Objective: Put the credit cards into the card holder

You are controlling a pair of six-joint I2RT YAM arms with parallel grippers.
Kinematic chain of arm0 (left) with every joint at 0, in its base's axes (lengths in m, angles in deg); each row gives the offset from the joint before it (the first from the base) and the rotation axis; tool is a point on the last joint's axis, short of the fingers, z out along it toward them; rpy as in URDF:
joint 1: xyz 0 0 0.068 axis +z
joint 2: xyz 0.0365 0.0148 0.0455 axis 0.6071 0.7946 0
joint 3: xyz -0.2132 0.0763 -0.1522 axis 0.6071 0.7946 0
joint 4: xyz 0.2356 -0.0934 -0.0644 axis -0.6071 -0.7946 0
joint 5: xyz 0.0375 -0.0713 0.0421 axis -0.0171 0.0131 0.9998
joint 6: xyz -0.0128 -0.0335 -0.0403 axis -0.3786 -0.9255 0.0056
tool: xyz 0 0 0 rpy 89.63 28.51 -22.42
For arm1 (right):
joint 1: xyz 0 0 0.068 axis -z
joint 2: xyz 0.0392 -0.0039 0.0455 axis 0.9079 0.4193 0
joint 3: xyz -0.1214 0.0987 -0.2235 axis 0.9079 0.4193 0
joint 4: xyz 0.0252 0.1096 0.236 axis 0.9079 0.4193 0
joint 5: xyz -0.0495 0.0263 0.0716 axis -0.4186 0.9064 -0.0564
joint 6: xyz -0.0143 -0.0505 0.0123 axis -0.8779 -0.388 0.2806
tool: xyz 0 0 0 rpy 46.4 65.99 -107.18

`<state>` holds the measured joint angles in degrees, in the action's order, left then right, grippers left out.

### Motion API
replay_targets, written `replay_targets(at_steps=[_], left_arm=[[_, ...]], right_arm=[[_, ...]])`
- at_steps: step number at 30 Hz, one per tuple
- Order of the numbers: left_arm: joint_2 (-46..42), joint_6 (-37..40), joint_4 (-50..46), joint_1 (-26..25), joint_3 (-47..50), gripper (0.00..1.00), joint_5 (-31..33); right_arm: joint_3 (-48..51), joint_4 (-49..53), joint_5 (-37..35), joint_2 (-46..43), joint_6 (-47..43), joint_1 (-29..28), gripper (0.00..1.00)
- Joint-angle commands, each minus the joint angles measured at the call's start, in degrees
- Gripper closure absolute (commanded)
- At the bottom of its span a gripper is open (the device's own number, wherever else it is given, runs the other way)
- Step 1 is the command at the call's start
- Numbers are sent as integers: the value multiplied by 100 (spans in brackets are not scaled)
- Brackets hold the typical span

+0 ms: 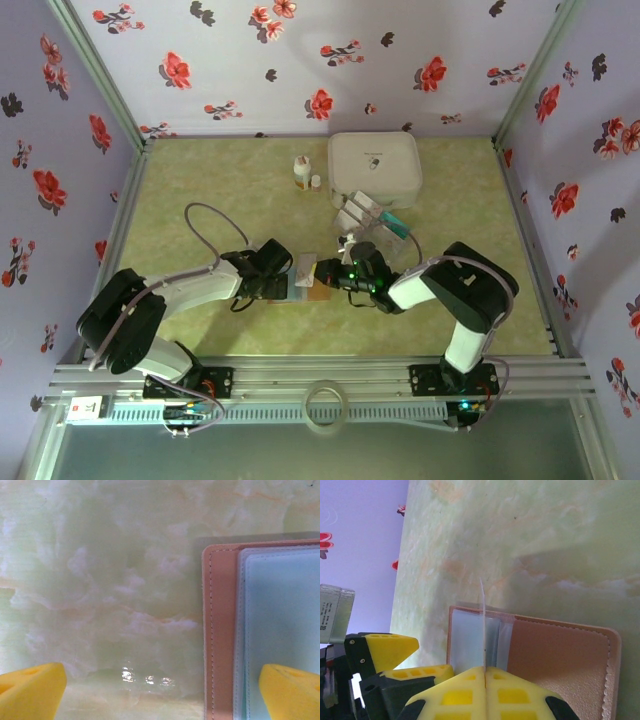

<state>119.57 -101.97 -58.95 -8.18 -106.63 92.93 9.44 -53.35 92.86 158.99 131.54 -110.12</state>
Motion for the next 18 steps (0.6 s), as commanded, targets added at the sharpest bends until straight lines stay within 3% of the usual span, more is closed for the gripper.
replay_targets(at_steps=[1, 18], left_arm=[[-29, -83, -91, -54, 140, 0, 190], [-75, -90, -89, -51, 138, 0, 192]], right_arm=[[130, -320, 68, 133, 99, -64, 100], [379, -677, 137, 390, 205, -185, 100]])
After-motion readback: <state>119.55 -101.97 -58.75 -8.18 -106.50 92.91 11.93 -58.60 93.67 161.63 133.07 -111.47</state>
